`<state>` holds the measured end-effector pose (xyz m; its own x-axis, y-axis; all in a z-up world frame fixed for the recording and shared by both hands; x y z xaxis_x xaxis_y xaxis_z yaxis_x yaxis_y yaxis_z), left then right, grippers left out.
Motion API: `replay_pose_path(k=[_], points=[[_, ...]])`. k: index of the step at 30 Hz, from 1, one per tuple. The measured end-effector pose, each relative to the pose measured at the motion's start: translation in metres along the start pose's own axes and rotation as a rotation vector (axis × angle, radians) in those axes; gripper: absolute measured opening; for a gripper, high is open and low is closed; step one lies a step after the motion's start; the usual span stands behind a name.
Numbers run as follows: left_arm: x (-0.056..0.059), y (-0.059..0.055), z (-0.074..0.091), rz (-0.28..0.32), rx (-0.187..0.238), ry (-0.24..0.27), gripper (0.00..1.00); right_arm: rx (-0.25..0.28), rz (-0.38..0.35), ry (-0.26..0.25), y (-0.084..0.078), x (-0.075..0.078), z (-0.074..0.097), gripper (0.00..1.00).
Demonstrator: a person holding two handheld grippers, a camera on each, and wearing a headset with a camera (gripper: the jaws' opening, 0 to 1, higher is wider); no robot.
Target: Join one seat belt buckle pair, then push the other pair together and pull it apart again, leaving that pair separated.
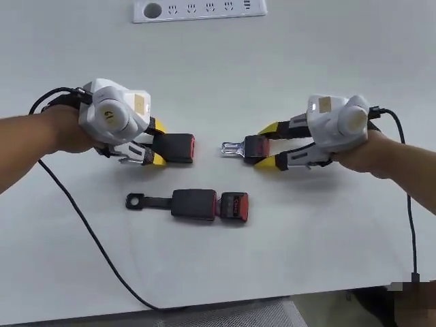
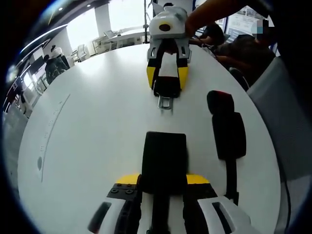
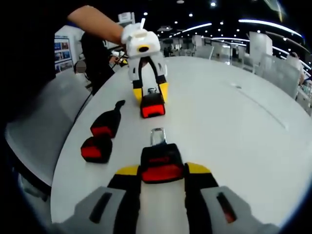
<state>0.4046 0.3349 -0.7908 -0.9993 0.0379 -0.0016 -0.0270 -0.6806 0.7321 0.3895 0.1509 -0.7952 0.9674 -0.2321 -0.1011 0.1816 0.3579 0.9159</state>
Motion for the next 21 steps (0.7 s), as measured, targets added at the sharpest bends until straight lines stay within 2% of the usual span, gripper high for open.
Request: replay_pose_path(k=[8,21], points=[[-0.001,0.000,-0.001,0.000,-0.005,-0.002,0.33,0.003,0.007,0.025,0.010,-0.008,-0.029,0.34],[-0.002,0.001,-0.001,-0.006,-0.014,-0.002,0.33,0.000,0.014,0.040,0.018,-0.014,-0.047,0.34]])
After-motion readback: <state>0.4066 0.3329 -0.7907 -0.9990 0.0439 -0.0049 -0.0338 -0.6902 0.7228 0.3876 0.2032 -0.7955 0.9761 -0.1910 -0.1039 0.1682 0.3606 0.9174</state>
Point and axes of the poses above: the centre of the closed fingertips' face, and the gripper's own axes: z roughly backward along the fingers, x roughly to its right, y roughly out of its top, the point moved 4 cm from there along z, roughly backward along the fingers, and after that the axes turned 15 degrees about x, right-handed, at the moved point
